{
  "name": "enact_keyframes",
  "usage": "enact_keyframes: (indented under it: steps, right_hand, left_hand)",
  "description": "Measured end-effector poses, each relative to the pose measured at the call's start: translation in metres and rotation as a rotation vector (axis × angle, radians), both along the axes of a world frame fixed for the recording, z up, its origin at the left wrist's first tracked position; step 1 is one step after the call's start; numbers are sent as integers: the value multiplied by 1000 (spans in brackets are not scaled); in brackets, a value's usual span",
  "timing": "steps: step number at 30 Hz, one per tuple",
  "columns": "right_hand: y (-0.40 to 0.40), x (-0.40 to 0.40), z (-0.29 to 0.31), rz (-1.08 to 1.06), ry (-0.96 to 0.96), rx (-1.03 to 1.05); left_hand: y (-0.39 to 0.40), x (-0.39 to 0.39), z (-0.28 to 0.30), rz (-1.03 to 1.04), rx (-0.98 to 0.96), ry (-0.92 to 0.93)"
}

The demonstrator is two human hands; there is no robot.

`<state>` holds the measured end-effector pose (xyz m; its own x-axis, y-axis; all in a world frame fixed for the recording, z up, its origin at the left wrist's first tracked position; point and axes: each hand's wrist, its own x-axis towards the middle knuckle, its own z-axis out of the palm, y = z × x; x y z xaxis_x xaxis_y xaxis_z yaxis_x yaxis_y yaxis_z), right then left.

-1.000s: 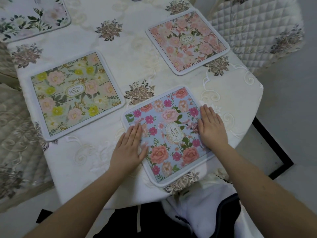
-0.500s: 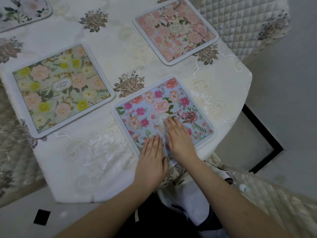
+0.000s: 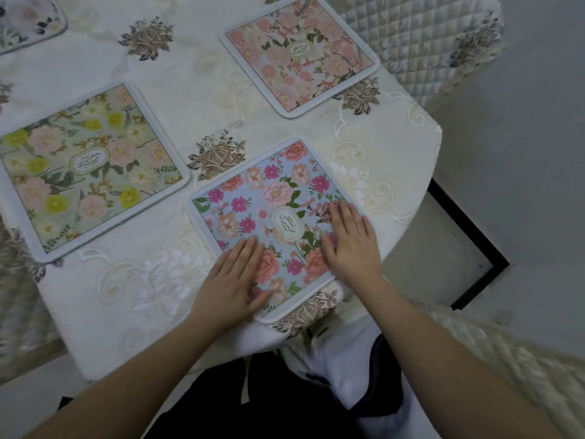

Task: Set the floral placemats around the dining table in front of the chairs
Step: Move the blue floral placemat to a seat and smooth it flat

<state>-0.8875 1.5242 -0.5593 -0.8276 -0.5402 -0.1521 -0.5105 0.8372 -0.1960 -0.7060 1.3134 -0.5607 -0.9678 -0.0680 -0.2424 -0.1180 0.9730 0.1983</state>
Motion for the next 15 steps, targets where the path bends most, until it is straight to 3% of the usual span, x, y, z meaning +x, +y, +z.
enact_keyframes:
  steps: [5,15]
  right_hand:
    - [19,-22,3,-139,-31,18]
    - [13,-20,3,-202,-18,5]
  left_hand:
    - [-31,-5,3,59,-32,3]
    - [-65,-5,11,161,-33,-16]
